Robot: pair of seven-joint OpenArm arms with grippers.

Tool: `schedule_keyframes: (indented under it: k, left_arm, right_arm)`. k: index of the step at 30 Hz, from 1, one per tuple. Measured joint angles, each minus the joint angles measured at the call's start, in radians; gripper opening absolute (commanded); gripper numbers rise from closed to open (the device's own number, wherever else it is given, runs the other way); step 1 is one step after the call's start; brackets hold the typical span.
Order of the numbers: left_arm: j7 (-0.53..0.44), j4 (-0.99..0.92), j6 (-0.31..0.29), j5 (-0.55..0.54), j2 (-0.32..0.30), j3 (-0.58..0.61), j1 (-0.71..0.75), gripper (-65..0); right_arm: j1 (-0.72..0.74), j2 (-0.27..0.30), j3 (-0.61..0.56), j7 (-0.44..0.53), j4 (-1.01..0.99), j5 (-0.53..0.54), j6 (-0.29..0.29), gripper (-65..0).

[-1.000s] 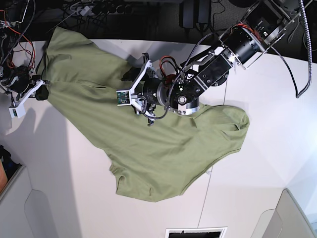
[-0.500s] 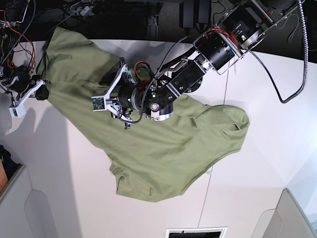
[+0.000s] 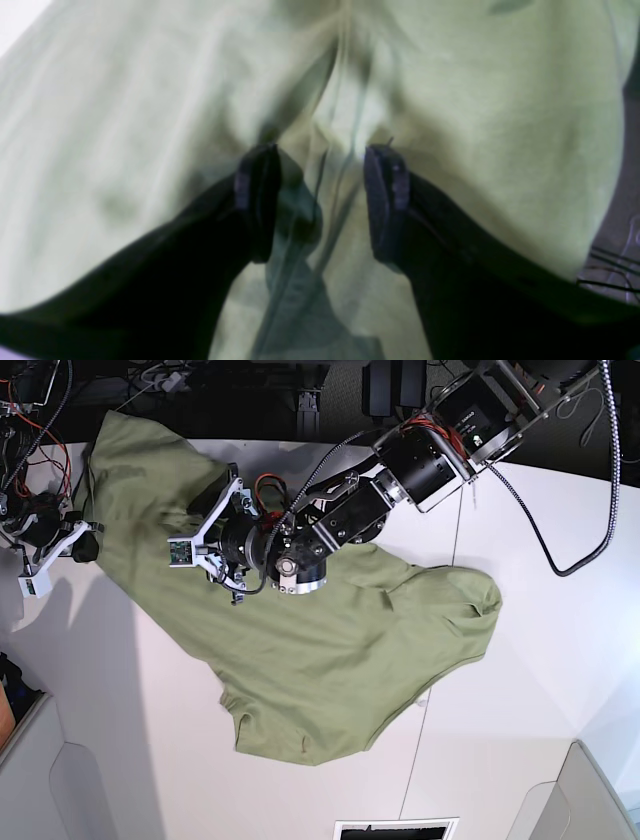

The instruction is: Layout the t-shirt on the table in an organized manner, then fold the t-shirt properly

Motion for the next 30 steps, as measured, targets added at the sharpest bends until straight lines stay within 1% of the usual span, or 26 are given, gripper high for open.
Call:
schedule_keyframes:
  k: [4, 7, 14, 16, 21, 25, 30]
  left_arm:
    - [-0.007, 0.001, 0.0, -0.006, 0.003, 0.02, 0.0, -34.5]
    - [0.006, 0.014, 0.0, -0.021, 0.0, 0.02, 0.001, -34.5]
    - [0.073, 0.063, 0.0, -0.14, 0.0, 0.021, 0.003, -34.5]
    - [0.084, 0.063, 0.0, -0.156, 0.0, 0.021, 0.004, -34.5]
    - [0.084, 0.063, 0.0, -0.137, 0.0, 0.021, 0.012, -34.5]
    - [0.029, 0.063, 0.0, -0.084, 0.0, 0.021, 0.011, -34.5]
    - [0.008, 0.063, 0.0, -0.047, 0.0, 0.021, 0.011, -34.5]
  right_arm:
    - [0.0, 0.0, 0.0, 0.0, 0.0, 0.0, 0.0, -65.0]
    - [0.0, 0.0, 0.0, 0.0, 0.0, 0.0, 0.0, -65.0]
    - [0.0, 0.0, 0.0, 0.004, 0.0, -0.001, 0.0, -65.0]
    - [0.0, 0.0, 0.0, 0.004, 0.0, -0.008, 0.0, -65.0]
    - [0.0, 0.0, 0.0, 0.015, -0.011, -0.016, 0.003, -65.0]
    - [0.0, 0.0, 0.0, 0.015, -0.011, -0.016, 0.003, -65.0]
    - [0.0, 0.0, 0.0, 0.015, -0.011, -0.016, 0.004, -65.0]
